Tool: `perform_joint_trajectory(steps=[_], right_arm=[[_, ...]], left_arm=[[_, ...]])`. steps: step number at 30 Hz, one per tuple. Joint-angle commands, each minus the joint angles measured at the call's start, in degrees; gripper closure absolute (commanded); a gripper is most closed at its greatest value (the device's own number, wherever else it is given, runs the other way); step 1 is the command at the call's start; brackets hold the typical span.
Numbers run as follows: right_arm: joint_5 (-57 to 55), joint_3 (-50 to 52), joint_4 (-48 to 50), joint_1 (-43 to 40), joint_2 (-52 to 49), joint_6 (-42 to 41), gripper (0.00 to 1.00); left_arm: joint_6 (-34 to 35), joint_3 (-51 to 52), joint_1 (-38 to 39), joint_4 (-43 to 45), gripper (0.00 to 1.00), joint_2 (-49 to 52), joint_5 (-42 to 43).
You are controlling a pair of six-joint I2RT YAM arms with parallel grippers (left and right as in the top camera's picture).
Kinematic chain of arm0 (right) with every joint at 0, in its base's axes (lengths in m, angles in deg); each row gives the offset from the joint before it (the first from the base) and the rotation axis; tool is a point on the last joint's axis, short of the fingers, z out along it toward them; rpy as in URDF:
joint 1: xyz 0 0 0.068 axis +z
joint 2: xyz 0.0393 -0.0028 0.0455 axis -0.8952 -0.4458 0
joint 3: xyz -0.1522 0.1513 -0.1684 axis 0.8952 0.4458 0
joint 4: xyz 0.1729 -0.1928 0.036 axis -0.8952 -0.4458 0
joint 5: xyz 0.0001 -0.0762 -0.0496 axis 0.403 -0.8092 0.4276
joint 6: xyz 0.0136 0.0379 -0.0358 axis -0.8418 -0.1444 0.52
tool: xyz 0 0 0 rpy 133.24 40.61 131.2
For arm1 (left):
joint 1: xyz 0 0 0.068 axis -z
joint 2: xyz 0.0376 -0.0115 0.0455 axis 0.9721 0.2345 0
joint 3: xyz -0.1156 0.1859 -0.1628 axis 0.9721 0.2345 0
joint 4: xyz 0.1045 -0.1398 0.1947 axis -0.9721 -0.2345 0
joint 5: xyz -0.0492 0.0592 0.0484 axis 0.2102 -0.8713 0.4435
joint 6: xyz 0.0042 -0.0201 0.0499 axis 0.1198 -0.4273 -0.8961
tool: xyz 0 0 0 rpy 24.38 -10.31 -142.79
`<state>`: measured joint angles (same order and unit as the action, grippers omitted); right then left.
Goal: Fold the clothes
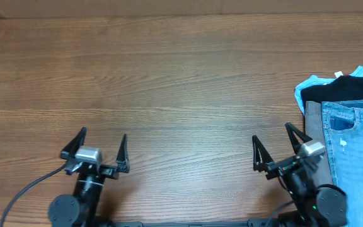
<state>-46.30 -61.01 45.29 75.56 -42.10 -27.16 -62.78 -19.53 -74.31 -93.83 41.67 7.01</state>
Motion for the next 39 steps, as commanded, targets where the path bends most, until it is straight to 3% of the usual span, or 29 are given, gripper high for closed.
perform_joint_trajectory(steps=[1, 7, 11, 18, 24, 28, 34, 39], right_arm=[[0.6, -9.4, -7.4, -0.2, -6.0, -3.2, 0.00], [0.5, -28.1, -26.7, -0.2, -25.0, -3.2, 0.00], [-0.2, -41.6, -39.1, -0.2, -41.2, -3.1, 0.00], [-0.9, -56.7, -46.1, -0.2, -60.1, -2.9, 0.00], [2.9, -59.3, -46.2, -0.2, -69.5, -3.0, 0.00], [-5.2, -59.3, -46.1, -3.3, -73.6, -13.3, 0.00], [-11.5, -59.3, -43.0, -17.7, -80.4, -20.3, 0.00], [-11.3, -59.3, -38.9, -30.1, -88.8, -23.2, 0.07]], left_arm=[[1.0, -11.0, -0.3, -6.0, 0.00, 8.0, -2.7], [2.4, -31.3, -0.3, -22.4, 0.00, 30.0, -0.7], [6.8, -47.6, -0.3, -35.5, 0.00, 45.4, 4.2], [7.6, -67.4, -0.3, -53.0, 0.00, 63.0, 6.9], [7.5, -70.2, -0.3, -57.4, 0.00, 69.8, 7.3], [7.4, -70.2, -0.3, -58.4, 0.00, 72.0, 7.6], [7.5, -70.2, -0.2, -58.3, 0.00, 73.8, 8.1], [7.5, -70.2, -0.2, -58.3, 0.00, 73.9, 8.2]])
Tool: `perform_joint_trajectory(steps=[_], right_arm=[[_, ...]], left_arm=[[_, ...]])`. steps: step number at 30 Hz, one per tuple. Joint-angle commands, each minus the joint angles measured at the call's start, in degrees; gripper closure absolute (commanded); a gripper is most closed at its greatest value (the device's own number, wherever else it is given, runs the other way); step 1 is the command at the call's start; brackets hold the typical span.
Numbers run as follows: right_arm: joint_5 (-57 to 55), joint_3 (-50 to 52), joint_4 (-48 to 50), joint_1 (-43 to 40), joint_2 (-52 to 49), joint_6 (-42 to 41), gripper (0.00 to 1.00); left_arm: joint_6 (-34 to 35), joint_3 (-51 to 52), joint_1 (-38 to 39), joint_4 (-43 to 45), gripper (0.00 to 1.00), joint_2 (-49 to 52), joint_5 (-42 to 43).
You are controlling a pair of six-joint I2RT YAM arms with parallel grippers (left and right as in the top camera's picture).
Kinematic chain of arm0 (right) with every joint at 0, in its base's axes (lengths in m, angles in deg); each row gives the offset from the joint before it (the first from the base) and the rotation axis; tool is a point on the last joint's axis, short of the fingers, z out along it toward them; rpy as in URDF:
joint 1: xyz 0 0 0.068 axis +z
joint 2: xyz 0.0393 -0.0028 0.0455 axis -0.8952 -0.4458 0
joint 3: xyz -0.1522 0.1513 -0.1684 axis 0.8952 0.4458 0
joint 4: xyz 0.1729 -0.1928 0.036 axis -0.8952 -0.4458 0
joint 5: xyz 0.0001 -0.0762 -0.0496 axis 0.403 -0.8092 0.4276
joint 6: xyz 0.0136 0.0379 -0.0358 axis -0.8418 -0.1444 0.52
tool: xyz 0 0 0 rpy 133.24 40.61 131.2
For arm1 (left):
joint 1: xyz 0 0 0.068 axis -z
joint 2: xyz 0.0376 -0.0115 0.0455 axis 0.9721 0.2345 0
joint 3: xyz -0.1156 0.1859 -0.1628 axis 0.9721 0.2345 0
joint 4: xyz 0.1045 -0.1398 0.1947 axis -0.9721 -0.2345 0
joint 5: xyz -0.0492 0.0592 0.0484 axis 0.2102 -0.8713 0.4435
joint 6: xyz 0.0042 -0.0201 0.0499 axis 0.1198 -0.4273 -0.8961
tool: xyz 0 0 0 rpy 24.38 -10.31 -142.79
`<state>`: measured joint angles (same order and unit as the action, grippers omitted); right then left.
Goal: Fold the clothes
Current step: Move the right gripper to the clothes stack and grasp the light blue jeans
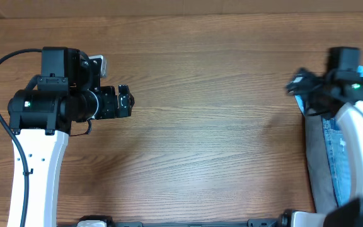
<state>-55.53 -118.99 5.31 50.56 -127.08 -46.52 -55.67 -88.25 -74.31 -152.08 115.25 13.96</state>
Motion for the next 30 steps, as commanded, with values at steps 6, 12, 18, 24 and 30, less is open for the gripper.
perform_joint_trajectory(steps=[6, 12, 18, 24, 30], right_arm=[[-2.1, -1.3, 6.4, -10.8, -13.7, -3.8, 0.15], [-4.4, -1.3, 8.9, -11.1, -21.0, -3.8, 0.33], [-11.3, -1.3, 8.0, -11.1, -21.1, -3.8, 0.40], [-12.2, -1.3, 8.6, -11.2, -21.1, -3.8, 0.66], [-13.5, -1.3, 7.4, -11.2, -21.1, -4.4, 0.83]], left_arm=[[0.4, -1.5, -0.2, 0.8, 0.00, 0.3, 1.3], [0.4, -1.5, -0.2, 1.1, 0.00, 0.3, 1.3], [0.4, -1.5, -0.2, 1.5, 0.00, 0.3, 1.3], [0.4, -1.5, -0.2, 1.4, 0.00, 0.3, 1.3], [0.4, -1.5, -0.2, 1.4, 0.00, 0.3, 1.3]])
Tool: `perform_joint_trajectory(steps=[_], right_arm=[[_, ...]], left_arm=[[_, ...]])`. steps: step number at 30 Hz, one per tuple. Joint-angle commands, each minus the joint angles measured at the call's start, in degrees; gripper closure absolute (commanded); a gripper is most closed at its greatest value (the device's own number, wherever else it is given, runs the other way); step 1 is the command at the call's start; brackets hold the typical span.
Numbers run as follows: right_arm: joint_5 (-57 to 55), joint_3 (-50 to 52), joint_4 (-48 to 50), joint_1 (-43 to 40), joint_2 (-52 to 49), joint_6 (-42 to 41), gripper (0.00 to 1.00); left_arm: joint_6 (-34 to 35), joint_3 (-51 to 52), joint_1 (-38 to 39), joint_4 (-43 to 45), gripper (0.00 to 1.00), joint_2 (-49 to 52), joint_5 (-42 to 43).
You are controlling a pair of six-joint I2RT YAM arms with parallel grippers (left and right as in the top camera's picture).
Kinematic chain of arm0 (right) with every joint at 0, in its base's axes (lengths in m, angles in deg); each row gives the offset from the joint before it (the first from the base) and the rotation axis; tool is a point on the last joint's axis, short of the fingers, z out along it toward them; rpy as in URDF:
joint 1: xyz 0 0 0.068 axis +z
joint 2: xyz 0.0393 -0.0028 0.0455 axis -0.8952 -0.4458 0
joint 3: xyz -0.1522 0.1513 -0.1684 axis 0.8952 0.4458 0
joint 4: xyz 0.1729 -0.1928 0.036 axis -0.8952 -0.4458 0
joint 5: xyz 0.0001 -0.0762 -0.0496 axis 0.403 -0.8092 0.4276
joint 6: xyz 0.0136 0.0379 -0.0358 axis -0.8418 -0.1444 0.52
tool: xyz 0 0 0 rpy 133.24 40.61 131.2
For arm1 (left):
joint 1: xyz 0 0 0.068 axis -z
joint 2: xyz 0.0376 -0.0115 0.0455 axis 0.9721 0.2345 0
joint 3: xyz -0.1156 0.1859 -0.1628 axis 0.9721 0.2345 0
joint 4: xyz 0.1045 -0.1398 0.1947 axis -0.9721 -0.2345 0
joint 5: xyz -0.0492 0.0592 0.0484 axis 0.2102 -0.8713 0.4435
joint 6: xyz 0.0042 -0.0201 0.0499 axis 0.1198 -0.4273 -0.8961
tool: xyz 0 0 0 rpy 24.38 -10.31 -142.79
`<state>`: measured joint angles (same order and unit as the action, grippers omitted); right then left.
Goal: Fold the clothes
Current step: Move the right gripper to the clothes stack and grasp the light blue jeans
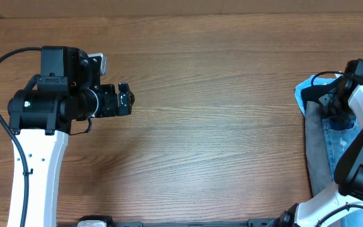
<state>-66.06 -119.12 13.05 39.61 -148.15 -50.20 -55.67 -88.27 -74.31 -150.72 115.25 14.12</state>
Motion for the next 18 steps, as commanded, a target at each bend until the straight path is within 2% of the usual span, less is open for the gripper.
perform_joint_trajectory(steps=[1, 2, 3, 6, 10, 18], right_arm=[[-2.9, -1.2, -0.5, -0.3, 0.0, -1.2, 0.82], [-2.6, -1.2, -0.4, -0.3, 0.0, -1.2, 0.71], [-2.2, -1.2, -0.5, -0.3, 0.0, -1.2, 0.71], [0.4, -1.3, -0.4, -0.3, 0.1, -0.9, 0.96], [2.1, -6.4, -4.3, -0.3, 1.9, 2.6, 0.96], [1.6, -28.6, -19.5, -0.3, 10.8, 5.9, 0.96]], left_arm=[[0.4, -1.5, -0.2, 0.0, 0.00, 0.3, 1.1], [0.4, -1.5, -0.2, 0.0, 0.00, 0.3, 1.1], [0.4, -1.5, -0.2, 0.1, 0.00, 0.3, 1.1], [0.4, -1.5, -0.2, 0.2, 0.00, 0.3, 1.1], [0.4, -1.5, -0.2, 0.2, 0.00, 0.3, 1.1], [0.3, -1.5, -0.2, -2.1, 0.00, 0.3, 1.1]])
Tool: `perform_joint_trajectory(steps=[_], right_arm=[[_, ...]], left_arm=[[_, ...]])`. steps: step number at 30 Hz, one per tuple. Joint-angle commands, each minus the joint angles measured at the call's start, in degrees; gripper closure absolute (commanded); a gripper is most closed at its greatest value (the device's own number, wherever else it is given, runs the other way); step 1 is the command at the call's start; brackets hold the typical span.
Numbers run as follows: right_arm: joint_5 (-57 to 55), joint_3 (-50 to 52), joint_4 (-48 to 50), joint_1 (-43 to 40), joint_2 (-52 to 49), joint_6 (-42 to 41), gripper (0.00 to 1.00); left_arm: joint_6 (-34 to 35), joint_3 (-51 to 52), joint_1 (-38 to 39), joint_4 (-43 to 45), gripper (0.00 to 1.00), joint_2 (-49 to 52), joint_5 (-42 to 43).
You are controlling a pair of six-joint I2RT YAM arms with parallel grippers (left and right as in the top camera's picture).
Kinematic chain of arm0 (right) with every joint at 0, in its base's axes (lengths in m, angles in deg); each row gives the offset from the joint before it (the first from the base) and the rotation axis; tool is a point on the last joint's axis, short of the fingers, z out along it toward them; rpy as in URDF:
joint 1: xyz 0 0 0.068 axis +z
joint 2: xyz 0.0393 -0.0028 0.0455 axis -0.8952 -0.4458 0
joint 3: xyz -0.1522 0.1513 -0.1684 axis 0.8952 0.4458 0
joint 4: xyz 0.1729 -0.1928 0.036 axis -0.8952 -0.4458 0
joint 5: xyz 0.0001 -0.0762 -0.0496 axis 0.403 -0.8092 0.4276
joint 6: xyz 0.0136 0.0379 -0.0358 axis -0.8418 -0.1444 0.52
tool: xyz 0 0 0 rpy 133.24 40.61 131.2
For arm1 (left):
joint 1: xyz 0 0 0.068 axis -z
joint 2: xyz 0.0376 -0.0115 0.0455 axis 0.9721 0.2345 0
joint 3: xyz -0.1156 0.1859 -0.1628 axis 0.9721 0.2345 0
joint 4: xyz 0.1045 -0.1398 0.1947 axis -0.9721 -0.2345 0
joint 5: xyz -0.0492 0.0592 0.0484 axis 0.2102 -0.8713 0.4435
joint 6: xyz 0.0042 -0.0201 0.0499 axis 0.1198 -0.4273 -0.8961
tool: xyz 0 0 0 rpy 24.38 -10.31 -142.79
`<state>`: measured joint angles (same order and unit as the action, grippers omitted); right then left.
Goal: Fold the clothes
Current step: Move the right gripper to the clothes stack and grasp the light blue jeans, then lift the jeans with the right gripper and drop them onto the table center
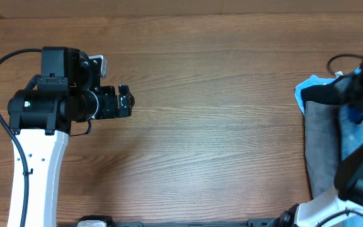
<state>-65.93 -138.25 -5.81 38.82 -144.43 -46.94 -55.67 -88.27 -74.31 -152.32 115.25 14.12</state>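
Note:
A pile of clothes lies at the table's right edge in the overhead view. It holds a light blue garment (306, 86), a black one (323, 94), a grey one (323, 148) and blue denim (353, 135). My right arm reaches over the pile and covers most of the denim. Its gripper (357, 104) is down among the clothes near the frame edge, and its jaws do not show clearly. My left gripper (126, 101) hangs over bare table at the left, pointing right, with nothing in it. How far apart its fingers stand cannot be read.
The brown wooden table (207, 126) stretches between the two arms. The left arm's black cable loops at the far left. The table's back edge runs along the top of the view.
My right arm has shifted further right and up over the pile, partly leaving the frame and hiding more of the denim. The left arm has not moved.
Both arms first sat low at the front edge with grippers wide open. The left arm then stood over the left middle of the table and stayed there. The right arm was at the pile's upper left, then over the denim, and now at the right edge.

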Motion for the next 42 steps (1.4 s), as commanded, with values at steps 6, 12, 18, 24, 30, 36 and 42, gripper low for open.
perform_joint_trajectory(steps=[6, 12, 18, 24, 30, 36, 42], right_arm=[[7.6, -30.0, -10.2, 1.2, 10.3, 8.3, 0.96], [14.4, -50.7, -15.6, 5.0, 10.4, 9.8, 0.96], [27.2, -64.9, -13.7, 15.5, 10.4, 10.0, 0.96], [36.6, -65.5, -7.0, 35.8, 8.7, 9.1, 0.96], [32.2, -65.5, -9.8, 55.5, 0.7, 9.8, 0.57], [12.8, -65.8, -13.4, 59.0, 0.0, 10.0, 0.39], [6.1, -66.4, -13.5, 55.4, 7.0, 10.0, 0.34]], left_arm=[[-3.5, -1.6, -0.3, -0.9, 0.00, 0.3, 1.1], [-3.5, -6.3, -0.4, -2.0, 0.00, 0.3, 1.1], [-3.6, -18.7, -1.6, -6.8, 0.00, 0.3, -1.0], [-3.6, -35.9, -2.2, -13.1, 0.00, 0.3, -7.3], [-3.5, -46.8, -2.2, -15.3, 0.00, 0.3, -11.1], [-3.5, -49.3, -2.2, -17.4, 0.00, 0.2, -11.0], [-3.3, -49.2, -2.1, -21.0, 0.00, 2.1, -7.5]])
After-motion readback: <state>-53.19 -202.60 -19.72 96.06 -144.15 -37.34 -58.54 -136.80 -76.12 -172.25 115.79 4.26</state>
